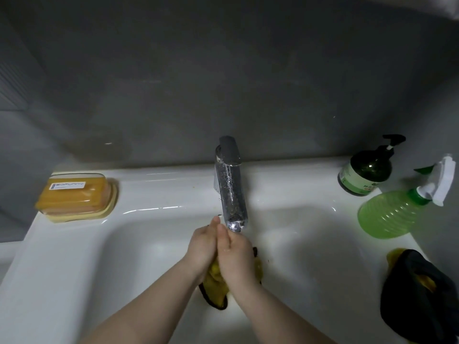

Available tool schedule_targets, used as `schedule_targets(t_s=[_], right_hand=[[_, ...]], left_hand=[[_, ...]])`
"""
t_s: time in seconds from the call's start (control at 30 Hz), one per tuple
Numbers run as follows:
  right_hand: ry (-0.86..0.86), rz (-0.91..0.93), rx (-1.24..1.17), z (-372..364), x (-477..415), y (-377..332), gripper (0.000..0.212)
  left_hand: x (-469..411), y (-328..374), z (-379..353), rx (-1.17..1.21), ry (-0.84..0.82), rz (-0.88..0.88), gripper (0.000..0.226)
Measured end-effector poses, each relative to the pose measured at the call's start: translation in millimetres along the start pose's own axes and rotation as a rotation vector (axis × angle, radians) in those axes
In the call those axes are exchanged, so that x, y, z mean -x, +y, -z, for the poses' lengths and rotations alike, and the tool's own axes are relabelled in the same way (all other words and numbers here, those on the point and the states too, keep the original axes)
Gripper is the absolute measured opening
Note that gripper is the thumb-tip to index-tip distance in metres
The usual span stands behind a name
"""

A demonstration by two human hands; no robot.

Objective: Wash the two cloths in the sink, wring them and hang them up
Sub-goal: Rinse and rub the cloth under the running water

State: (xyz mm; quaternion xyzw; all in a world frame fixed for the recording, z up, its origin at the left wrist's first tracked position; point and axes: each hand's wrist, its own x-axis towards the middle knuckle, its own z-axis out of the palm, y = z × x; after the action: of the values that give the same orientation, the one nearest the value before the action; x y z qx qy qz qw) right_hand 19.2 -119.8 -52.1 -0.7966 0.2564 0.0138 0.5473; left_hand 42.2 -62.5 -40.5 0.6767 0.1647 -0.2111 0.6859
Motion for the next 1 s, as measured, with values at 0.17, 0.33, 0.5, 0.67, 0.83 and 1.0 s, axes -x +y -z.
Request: schedule_targets(t_s=[0.17,0.33,0.5,0.67,0.83,1.0], right_hand=[[0.129,0.059,0.087,2,1,-1,0.030],[0.186,0.004,0.122,12,-7,4,0.025],[0.124,0.214,0.249,0,13,5,0.041],[0.085,-0.091,0.015,28,-29,14,0.039],[-0.032,-0.369,-0.366,43,-32,16,0.041],[0.019,-0.121,-0.202,25,-8,10,0.032]], left_hand=[[6,-3,-2,-0.143,-0.018,0.020,0.040],[18,-11,-4,-0.131,-0.091,0.073,0.040],[14,-7,2,-0.150,-0.058,0.034,0.038],[19,-6,1,0.215,-0.242,0.178,0.060],[10,-8,27,0.304,-0.186,0.202,0.038],[10,-11,17,0.111,0.028,0.049,0.037]])
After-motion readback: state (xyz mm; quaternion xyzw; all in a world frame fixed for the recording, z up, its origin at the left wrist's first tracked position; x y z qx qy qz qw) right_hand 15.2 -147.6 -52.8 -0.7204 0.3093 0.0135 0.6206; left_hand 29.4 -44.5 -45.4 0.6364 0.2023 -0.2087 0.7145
